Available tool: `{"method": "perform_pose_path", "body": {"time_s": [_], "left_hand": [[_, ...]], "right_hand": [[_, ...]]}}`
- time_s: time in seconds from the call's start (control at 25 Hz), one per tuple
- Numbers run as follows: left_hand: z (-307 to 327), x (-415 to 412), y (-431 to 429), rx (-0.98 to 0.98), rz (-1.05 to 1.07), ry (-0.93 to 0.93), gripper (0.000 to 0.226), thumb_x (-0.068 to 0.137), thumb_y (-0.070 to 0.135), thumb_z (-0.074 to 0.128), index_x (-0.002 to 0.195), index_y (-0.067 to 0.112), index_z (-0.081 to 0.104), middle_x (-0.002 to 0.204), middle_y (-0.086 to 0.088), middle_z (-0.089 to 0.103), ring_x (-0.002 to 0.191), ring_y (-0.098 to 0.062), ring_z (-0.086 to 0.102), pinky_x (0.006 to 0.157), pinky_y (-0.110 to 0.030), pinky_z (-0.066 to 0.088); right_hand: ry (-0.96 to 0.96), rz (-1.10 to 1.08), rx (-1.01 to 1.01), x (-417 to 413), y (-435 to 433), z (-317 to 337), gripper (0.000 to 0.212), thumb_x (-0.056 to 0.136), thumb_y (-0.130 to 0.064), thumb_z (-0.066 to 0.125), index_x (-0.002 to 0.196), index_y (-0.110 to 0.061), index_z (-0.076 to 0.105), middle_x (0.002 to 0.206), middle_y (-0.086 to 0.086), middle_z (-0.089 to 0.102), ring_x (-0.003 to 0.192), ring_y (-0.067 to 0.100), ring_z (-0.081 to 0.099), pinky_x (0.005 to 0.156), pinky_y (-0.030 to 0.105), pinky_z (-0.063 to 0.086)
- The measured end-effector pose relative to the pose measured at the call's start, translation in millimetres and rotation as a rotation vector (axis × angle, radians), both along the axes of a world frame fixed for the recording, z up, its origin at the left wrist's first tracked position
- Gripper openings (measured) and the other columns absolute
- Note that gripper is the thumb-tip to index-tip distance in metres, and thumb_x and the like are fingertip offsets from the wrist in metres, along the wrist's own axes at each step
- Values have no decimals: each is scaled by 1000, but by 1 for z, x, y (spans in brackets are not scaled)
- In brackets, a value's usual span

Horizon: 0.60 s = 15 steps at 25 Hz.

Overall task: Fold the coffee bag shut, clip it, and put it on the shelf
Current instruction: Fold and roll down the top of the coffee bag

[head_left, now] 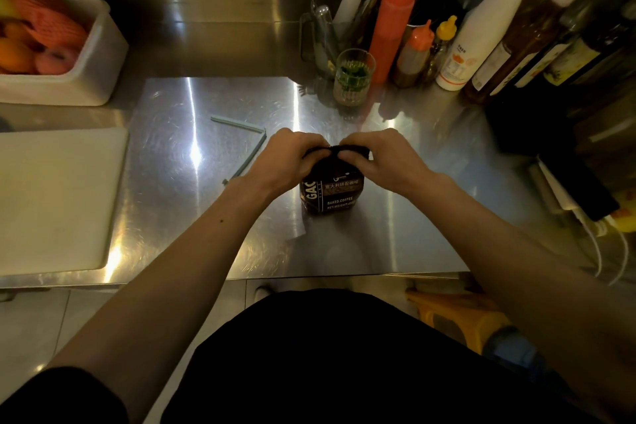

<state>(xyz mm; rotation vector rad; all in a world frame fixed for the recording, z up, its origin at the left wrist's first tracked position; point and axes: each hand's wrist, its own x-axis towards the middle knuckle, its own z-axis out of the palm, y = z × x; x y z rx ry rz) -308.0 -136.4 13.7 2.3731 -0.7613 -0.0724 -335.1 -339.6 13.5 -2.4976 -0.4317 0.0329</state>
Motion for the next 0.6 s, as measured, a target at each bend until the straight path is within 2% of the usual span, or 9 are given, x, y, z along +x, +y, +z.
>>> {"method": "perform_pose_path", "body": {"time_s": [0.12,0.2,0.24,0.36,0.4,0.48,0.52,0.6], "left_hand": [[1,1,1,14,-58,17,19,91,18,60,98,9,75,84,-10,77,73,-24,71,69,-34,56],[0,4,8,16,-97,35,18,92,19,61,102,11,74,87,-8,77,75,-21,72,71,-36,57],[0,4,12,14,-117,40,18,93,18,61,104,11,74,90,-8,78,77,-20,72,72,-32,57],[0,3,19,0,-145,60,20,93,12,61,109,9,73,96,-10,77,80,-9,67,72,-4,46],[2,4,21,-1,-158,86,21,94,11,59,111,9,72,98,-9,77,82,-7,66,72,-2,44],[5,9,24,15,-185,170,23,96,10,56,114,11,70,103,-7,76,89,-10,68,78,-8,47],[7,11,25,30,-193,204,25,96,10,55,116,11,69,106,-7,75,93,-13,68,82,-15,50],[9,14,26,48,-194,238,26,96,9,54,118,12,69,110,-7,74,98,-15,68,87,-26,53]], "right_hand": [[-66,34,-73,2,2,-1,19,94,-26,56,91,-12,70,74,10,72,66,29,65,63,37,51],[-80,63,-101,0,6,-3,24,94,-27,53,88,-11,69,69,10,69,61,29,63,60,40,52],[-78,74,-103,-1,6,-3,25,94,-28,51,88,-11,69,68,11,69,60,29,62,59,42,52],[-21,124,-49,0,4,2,22,95,-21,53,91,-9,72,68,12,70,59,26,62,60,44,53],[6,147,-32,1,3,5,21,95,-18,54,95,-9,72,72,11,71,60,24,63,62,42,54],[62,160,5,3,-1,8,22,96,-14,53,104,-10,73,81,9,74,65,18,63,68,37,55],[76,154,14,3,-2,9,22,96,-13,53,106,-11,73,85,8,75,68,18,64,71,37,56],[72,129,34,3,-2,6,22,96,-12,53,105,-11,73,84,9,75,70,21,66,71,41,56]]}}
